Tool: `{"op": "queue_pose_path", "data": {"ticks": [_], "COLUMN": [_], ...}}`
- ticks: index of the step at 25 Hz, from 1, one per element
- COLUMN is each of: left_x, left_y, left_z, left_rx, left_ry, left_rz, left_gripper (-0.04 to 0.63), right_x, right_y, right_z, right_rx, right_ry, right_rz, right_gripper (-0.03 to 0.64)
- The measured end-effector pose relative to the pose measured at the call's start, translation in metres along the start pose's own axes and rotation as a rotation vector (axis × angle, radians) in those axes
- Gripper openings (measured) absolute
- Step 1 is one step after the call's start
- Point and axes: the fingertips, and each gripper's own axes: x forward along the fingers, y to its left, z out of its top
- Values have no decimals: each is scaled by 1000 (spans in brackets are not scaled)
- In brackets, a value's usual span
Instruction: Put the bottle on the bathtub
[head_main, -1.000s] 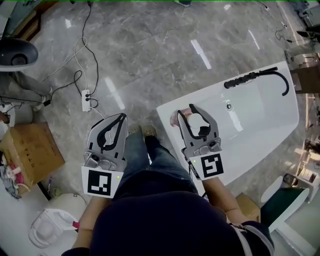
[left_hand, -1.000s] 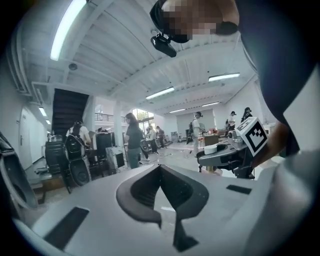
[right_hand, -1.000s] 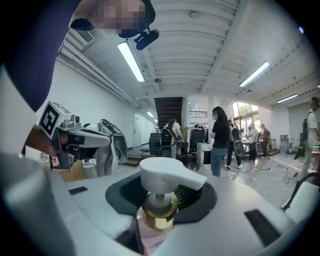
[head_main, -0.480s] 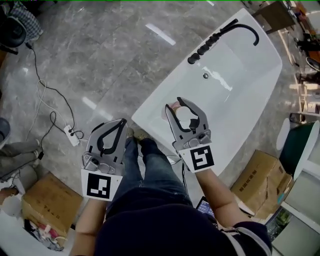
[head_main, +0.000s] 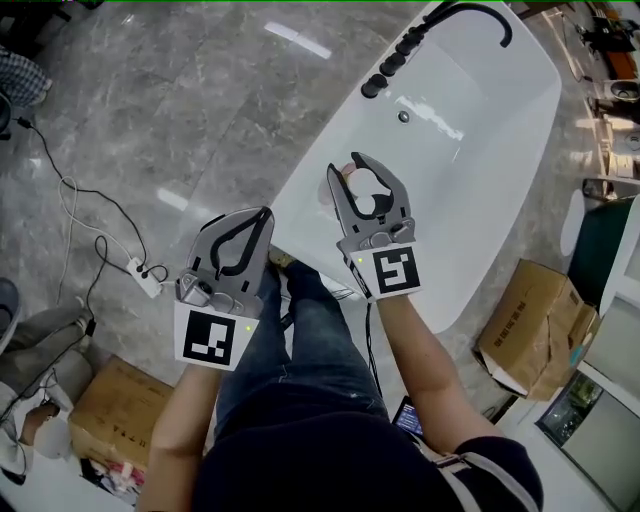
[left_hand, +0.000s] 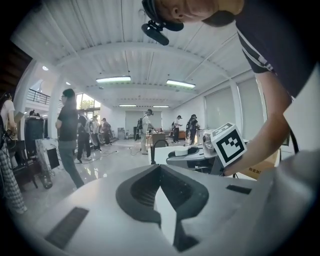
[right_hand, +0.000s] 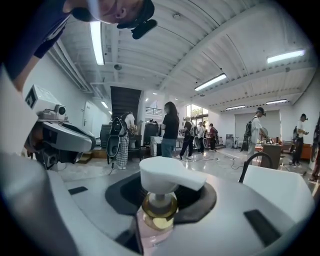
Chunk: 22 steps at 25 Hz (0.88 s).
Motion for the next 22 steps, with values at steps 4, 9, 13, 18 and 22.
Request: {"op": "queue_pose_path", "data": {"ticks": [4, 9, 13, 18, 22], "left_x": [10, 14, 13, 13, 11], "left_y": [9, 18, 33, 41, 43], "left_z": [-15, -21, -24, -30, -35], "left_rx": [-4, -2, -7, -37, -40], "left_ry": [27, 43, 48, 63, 76], "left_rz": [-3, 4, 25, 50, 56], "left_gripper": [22, 23, 21, 21, 23], "right_x": [25, 50, 70, 85, 93], "right_y": [-6, -13, -17, -25, -30], "right_z": [-15, -35, -46, -57, -67], "right_rx": [-5, 0, 31, 34, 48], "right_ry": [10, 32, 55, 66, 69], "right_rz": [-17, -37, -57, -85, -110], "right_gripper": [149, 150, 150, 150, 150]}}
